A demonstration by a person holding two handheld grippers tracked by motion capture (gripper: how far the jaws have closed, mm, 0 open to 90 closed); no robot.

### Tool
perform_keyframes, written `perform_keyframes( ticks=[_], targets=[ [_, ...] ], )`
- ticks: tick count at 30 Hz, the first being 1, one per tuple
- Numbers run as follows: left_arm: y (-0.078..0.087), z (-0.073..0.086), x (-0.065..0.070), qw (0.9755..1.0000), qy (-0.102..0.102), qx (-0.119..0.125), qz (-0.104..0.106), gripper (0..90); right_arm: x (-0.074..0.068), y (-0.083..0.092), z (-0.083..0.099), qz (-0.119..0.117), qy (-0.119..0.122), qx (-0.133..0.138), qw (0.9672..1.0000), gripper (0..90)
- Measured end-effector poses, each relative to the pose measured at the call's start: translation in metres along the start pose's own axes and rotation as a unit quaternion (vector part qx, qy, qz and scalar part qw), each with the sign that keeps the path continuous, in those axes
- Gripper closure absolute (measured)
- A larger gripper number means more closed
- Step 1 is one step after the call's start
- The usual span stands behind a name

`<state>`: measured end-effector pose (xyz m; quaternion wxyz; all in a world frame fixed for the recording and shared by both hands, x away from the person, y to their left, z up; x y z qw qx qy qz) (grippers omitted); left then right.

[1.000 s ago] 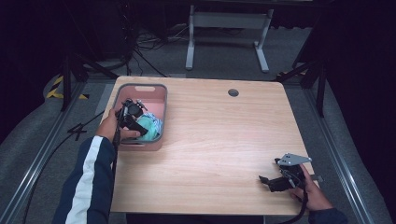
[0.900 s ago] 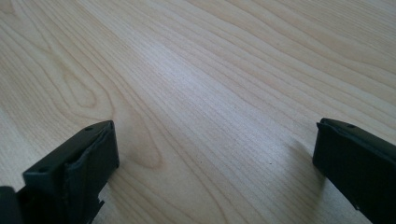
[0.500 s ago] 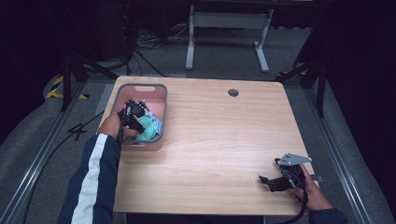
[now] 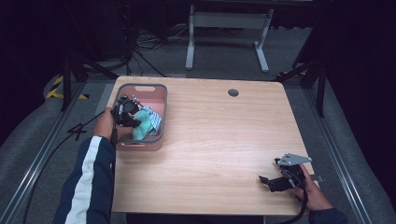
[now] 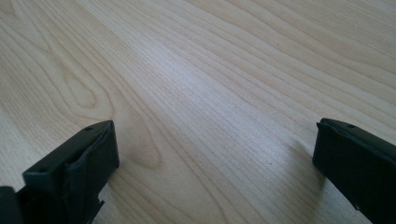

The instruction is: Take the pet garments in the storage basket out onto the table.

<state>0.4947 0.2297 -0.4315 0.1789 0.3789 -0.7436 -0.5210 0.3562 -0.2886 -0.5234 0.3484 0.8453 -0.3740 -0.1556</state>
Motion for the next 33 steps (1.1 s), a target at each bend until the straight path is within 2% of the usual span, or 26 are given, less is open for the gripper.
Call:
perform_keyframes(
  ticks=[7,10,16,21,33],
  targets=[
    [0.015,0.004,-0.005,0.9990,0.015,0.042,-0.008,79.5,0.000,0.000,0.000,0.000,0.000,0.000,1.0000,0.5],
    [0.025,0.003,-0.007,0.9973,0.020,0.069,-0.014,79.6,0.000,0.000,0.000,0.000,0.000,0.000,1.0000,0.5],
    [0.041,-0.002,-0.003,0.9944,0.021,0.103,-0.010,79.6,0.000,0.000,0.000,0.000,0.000,0.000,1.0000,0.5],
    [0.051,-0.005,0.000,0.9929,0.013,0.117,-0.014,79.7,0.000,0.000,0.000,0.000,0.000,0.000,1.0000,0.5],
    [0.078,-0.013,0.011,0.9860,-0.005,0.166,-0.015,79.8,0.000,0.000,0.000,0.000,0.000,0.000,1.0000,0.5]
  ],
)
Point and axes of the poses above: each handheld gripper's, and its own axes: y roughly backward along the jaws, z roughly out of its underside, x roughly to its right, the point moved 5 cm from there along -y, roughly forward along the jaws
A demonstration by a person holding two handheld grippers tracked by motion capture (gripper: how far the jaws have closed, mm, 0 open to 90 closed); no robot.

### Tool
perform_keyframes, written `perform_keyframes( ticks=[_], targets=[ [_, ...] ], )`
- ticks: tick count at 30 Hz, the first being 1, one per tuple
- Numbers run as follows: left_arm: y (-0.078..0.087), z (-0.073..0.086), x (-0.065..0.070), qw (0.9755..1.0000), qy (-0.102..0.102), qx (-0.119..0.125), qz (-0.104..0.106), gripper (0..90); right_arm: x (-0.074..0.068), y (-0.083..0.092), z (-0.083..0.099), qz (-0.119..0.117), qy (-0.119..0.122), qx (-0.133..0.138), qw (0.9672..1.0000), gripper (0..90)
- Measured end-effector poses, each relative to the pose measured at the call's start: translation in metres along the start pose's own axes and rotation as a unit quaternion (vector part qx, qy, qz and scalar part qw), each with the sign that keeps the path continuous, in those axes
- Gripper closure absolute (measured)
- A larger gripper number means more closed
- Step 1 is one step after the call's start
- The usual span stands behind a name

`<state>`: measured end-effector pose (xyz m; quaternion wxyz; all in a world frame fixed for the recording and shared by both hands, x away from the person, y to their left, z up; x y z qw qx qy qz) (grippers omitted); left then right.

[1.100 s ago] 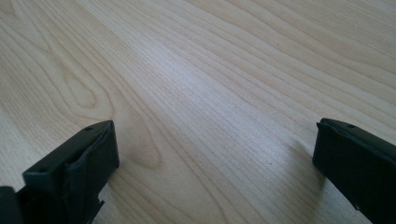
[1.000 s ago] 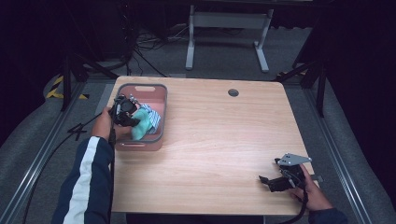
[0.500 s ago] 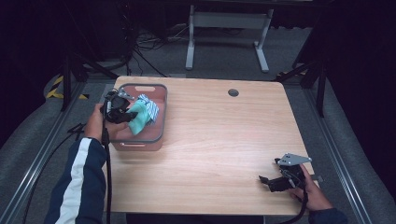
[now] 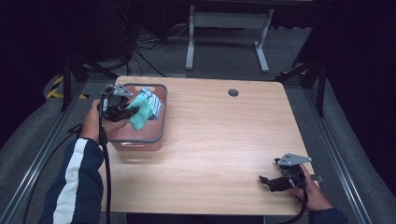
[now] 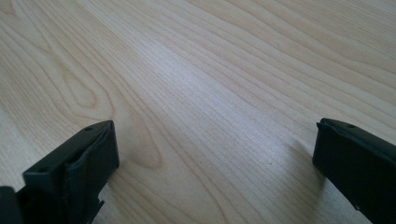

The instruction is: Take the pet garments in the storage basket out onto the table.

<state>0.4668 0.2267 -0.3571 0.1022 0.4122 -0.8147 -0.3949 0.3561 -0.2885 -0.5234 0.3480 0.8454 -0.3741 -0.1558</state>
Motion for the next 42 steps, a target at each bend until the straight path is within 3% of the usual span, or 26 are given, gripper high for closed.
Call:
perform_keyframes(
  ticks=[7,15,20,23,28,33,42],
  targets=[
    [0.010,-0.008,0.010,0.9996,-0.013,0.023,0.007,79.8,0.000,0.000,0.000,0.000,0.000,0.000,1.0000,0.5],
    [0.019,-0.025,0.033,0.9974,-0.045,0.051,0.020,80.0,0.000,0.000,0.000,0.000,0.000,0.000,1.0000,0.5],
    [0.021,-0.038,0.054,0.9946,-0.066,0.071,0.037,80.0,0.000,0.000,0.000,0.000,0.000,0.000,1.0000,0.5],
    [0.020,-0.046,0.067,0.9923,-0.087,0.074,0.047,80.0,0.000,0.000,0.000,0.000,0.000,0.000,1.0000,0.5],
    [0.016,-0.056,0.086,0.9890,-0.106,0.082,0.064,80.0,0.000,0.000,0.000,0.000,0.000,0.000,1.0000,0.5],
    [0.008,-0.064,0.104,0.9850,-0.127,0.081,0.085,80.0,0.000,0.000,0.000,0.000,0.000,0.000,1.0000,0.5],
    [-0.011,-0.071,0.129,0.9804,-0.145,0.070,0.113,80.0,0.000,0.000,0.000,0.000,0.000,0.000,1.0000,0.5]
  ],
)
Point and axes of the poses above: each handheld gripper's, and its own axes: y roughly backward along the jaws, z roughly out of its underside, x roughly to its right, the point moved 5 cm from there along -y, roughly forward along the jaws
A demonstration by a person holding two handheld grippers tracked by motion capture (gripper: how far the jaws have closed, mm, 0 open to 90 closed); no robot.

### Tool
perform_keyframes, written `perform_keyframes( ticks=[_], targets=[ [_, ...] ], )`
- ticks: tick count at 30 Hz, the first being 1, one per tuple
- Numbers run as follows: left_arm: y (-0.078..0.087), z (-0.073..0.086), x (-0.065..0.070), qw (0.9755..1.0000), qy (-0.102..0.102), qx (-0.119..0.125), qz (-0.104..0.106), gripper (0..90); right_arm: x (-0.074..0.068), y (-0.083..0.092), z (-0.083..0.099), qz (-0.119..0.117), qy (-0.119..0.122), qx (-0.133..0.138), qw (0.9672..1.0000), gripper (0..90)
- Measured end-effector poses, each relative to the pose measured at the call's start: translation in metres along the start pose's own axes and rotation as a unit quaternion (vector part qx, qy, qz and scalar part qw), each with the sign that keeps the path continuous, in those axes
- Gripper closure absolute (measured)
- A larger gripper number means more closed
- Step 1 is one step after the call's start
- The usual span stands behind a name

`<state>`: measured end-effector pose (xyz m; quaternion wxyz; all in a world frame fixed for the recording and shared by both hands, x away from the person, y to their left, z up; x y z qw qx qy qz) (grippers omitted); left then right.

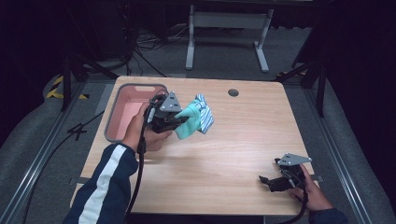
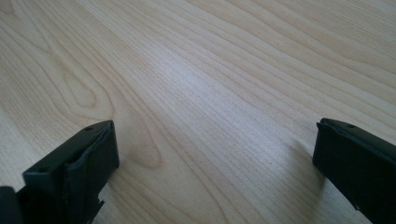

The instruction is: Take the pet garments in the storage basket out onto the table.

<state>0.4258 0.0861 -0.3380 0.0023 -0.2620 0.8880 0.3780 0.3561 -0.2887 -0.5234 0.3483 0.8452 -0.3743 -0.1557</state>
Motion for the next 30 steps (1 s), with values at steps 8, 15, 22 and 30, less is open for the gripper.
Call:
perform_keyframes(
  ticks=[8,15,22,30],
  targets=[
    [-0.022,-0.005,0.014,0.9997,-0.010,-0.006,0.023,80.0,0.000,0.000,0.000,0.000,0.000,0.000,1.0000,0.5],
    [-0.042,-0.004,0.024,0.9990,-0.012,-0.017,0.040,79.9,0.000,0.000,0.000,0.000,0.000,0.000,1.0000,0.5],
    [-0.064,0.001,0.032,0.9979,-0.010,-0.034,0.055,79.9,0.000,0.000,0.000,0.000,0.000,0.000,1.0000,0.5],
    [-0.090,0.012,0.042,0.9964,-0.004,-0.053,0.067,79.7,0.000,0.000,0.000,0.000,0.000,0.000,1.0000,0.5]
  ],
)
Point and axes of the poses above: each handheld gripper's, and its own axes: y roughly backward along the jaws, z roughly out of its underside, x roughly to its right, the point moved 5 cm from there along -y, roughly forward along the jaws
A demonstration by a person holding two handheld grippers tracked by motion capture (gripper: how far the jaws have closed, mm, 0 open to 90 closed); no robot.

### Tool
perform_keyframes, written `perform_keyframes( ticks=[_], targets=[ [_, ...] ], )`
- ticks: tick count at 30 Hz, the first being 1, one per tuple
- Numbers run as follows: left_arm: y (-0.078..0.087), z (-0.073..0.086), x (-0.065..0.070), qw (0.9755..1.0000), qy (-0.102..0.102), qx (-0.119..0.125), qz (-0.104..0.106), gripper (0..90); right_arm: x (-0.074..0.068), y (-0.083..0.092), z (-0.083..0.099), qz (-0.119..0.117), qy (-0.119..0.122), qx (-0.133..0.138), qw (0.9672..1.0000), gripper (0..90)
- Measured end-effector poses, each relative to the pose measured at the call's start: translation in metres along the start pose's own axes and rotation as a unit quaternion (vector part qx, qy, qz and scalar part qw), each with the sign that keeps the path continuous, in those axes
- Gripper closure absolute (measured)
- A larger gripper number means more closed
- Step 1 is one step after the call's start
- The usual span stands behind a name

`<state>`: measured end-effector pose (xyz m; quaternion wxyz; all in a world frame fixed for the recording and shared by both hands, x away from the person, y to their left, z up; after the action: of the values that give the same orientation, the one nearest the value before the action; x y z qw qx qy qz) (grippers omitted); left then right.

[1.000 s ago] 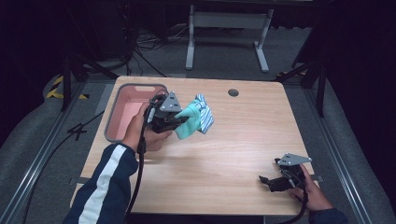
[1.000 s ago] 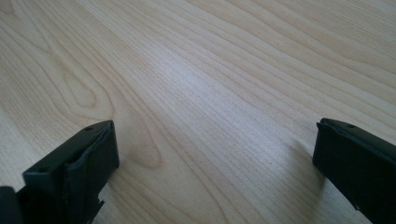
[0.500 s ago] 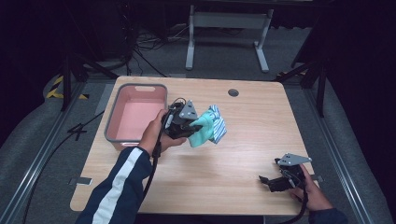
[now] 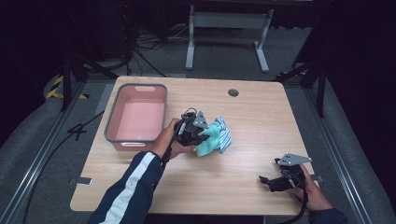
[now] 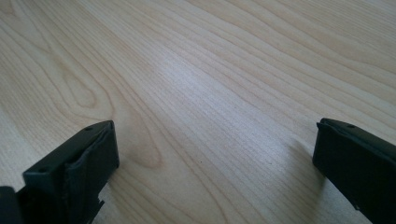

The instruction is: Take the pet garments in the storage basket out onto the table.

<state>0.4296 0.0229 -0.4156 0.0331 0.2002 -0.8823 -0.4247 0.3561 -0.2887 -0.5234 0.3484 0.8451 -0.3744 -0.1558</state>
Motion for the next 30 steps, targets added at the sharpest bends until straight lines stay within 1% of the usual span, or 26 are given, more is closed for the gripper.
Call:
perform_keyframes(
  ticks=[1,6,8,12,18,20,21,22,23,27,28,30],
  targets=[
    [-0.003,0.001,0.000,1.0000,0.000,-0.005,0.000,79.7,0.000,0.000,0.000,0.000,0.000,0.000,1.0000,0.5],
    [-0.018,0.007,0.003,0.9999,0.010,-0.008,0.010,79.5,0.000,0.000,0.000,0.000,0.000,0.000,1.0000,0.5],
    [-0.023,0.009,0.004,0.9998,0.011,-0.012,0.015,79.3,0.000,0.000,0.000,0.000,0.000,0.000,1.0000,0.5],
    [-0.032,0.013,0.005,0.9996,0.012,-0.020,0.017,79.0,0.000,0.000,0.000,0.000,0.000,0.000,1.0000,0.5],
    [-0.040,0.017,0.007,0.9994,0.014,-0.028,0.017,78.3,0.000,0.000,0.000,0.000,0.000,0.000,1.0000,0.5],
    [-0.043,0.019,0.008,0.9993,0.012,-0.029,0.019,77.5,0.000,0.000,0.000,0.000,0.000,0.000,1.0000,0.5],
    [-0.045,0.020,0.009,0.9991,0.012,-0.033,0.023,77.5,0.000,0.000,0.000,0.000,0.000,0.000,1.0000,0.5],
    [-0.047,0.020,0.010,0.9991,0.014,-0.034,0.022,77.1,0.000,0.000,0.000,0.000,0.000,0.000,1.0000,0.5],
    [-0.048,0.021,0.010,0.9990,0.010,-0.037,0.023,76.5,0.000,0.000,0.000,0.000,0.000,0.000,1.0000,0.5],
    [-0.049,0.020,0.012,0.9990,0.013,-0.034,0.026,70.1,0.000,0.000,0.000,0.000,0.000,0.000,1.0000,0.5],
    [-0.049,0.020,0.012,0.9991,0.014,-0.030,0.028,67.8,0.000,0.000,0.000,0.000,0.000,0.000,1.0000,0.5],
    [-0.047,0.019,0.012,0.9993,0.015,-0.023,0.026,63.3,0.000,0.000,0.000,0.000,0.000,0.000,1.0000,0.5]
  ],
)
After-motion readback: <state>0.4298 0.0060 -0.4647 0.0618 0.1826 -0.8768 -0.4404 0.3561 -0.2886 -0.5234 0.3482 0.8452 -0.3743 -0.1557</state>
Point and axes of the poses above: each handheld gripper's, and its own axes: y roughly backward along the jaws, z roughly out of its underside, x roughly to its right, the point moved 5 cm from there along -y, roughly forward along the jaws
